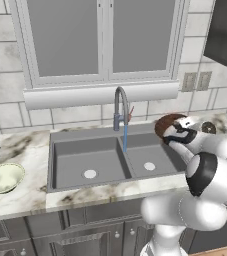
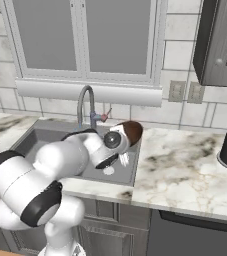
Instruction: Rinse each bowl for a few seconds and place them down in the sink or on the counter.
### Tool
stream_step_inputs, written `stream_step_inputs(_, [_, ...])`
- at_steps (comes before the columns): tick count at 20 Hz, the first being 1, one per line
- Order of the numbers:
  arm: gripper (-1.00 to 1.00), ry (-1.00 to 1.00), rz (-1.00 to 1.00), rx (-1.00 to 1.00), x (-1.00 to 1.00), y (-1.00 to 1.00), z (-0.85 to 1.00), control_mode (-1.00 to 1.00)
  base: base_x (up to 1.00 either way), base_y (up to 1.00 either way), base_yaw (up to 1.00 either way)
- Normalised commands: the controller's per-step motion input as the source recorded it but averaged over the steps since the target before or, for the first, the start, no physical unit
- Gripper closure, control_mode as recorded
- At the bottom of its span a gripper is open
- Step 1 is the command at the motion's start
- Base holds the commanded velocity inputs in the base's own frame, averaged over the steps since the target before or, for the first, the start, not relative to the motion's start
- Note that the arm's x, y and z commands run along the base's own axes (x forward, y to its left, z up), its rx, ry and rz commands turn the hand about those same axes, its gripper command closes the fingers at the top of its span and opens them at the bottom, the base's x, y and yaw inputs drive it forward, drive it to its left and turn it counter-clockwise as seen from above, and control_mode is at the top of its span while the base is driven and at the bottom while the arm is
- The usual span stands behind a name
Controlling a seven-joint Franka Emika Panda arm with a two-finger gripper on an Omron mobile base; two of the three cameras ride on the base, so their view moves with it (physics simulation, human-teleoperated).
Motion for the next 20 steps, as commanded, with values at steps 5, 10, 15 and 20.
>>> stream_step_inputs(5, [1.00,0.25,0.20,-0.01,0.00,0.01,0.57,-1.00,0.00,0.00,0.00])
stream_step_inputs(10, [1.00,0.20,0.19,0.03,0.00,0.00,0.31,-1.00,0.00,0.00,0.00])
stream_step_inputs(15, [1.00,0.17,0.15,0.10,0.00,0.07,0.02,-1.00,0.00,0.00,0.00])
stream_step_inputs(20, [1.00,0.05,0.11,0.10,0.00,0.06,-0.01,-1.00,0.00,0.00,0.00])
